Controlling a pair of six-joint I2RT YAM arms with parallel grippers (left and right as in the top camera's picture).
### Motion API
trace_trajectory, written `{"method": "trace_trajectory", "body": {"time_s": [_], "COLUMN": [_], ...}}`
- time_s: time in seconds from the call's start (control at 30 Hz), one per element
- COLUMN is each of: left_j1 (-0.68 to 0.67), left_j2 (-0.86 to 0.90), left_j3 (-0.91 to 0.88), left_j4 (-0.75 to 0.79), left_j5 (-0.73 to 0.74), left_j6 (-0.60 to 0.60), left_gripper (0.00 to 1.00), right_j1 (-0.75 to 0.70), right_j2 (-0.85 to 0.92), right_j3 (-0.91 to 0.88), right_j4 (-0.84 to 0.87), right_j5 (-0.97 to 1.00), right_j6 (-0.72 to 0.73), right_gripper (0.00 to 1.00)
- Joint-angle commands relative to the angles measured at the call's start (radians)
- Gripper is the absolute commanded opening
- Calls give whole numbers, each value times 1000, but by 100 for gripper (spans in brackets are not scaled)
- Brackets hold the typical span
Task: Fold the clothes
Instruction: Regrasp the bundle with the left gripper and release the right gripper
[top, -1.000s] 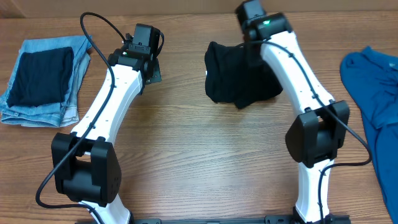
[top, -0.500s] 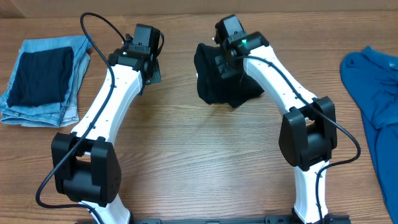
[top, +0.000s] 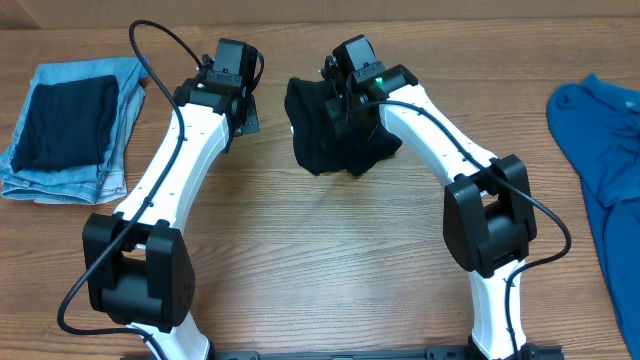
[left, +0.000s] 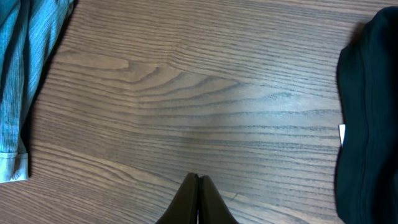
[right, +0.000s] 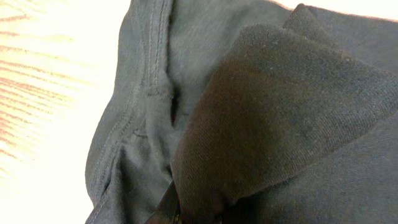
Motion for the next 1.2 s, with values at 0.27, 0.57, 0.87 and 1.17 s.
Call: {"method": "trace_trajectory", "body": {"time_s": [0.27, 0.57, 0.87, 1.17], "left_j1": [-2, -2, -2, 0], "left_j2": [-21, -21, -21, -21], "left_j3": [-1, -1, -1, -1], "left_j4": [2, 2, 5, 2], "left_j5": [9, 9, 12, 216], "left_j6": [-14, -14, -14, -13], "left_gripper": [4, 4, 4, 19], "right_j1": [49, 60, 132, 93], "right_j2": [-11, 29, 29, 3], "right_j3": [-17, -17, -18, 39], "right_j4": [50, 40, -9, -51], "right_j5": [-270, -287, -376, -370], "right_j6": [3, 4, 10, 10], "right_gripper": [4, 4, 77, 85]}}
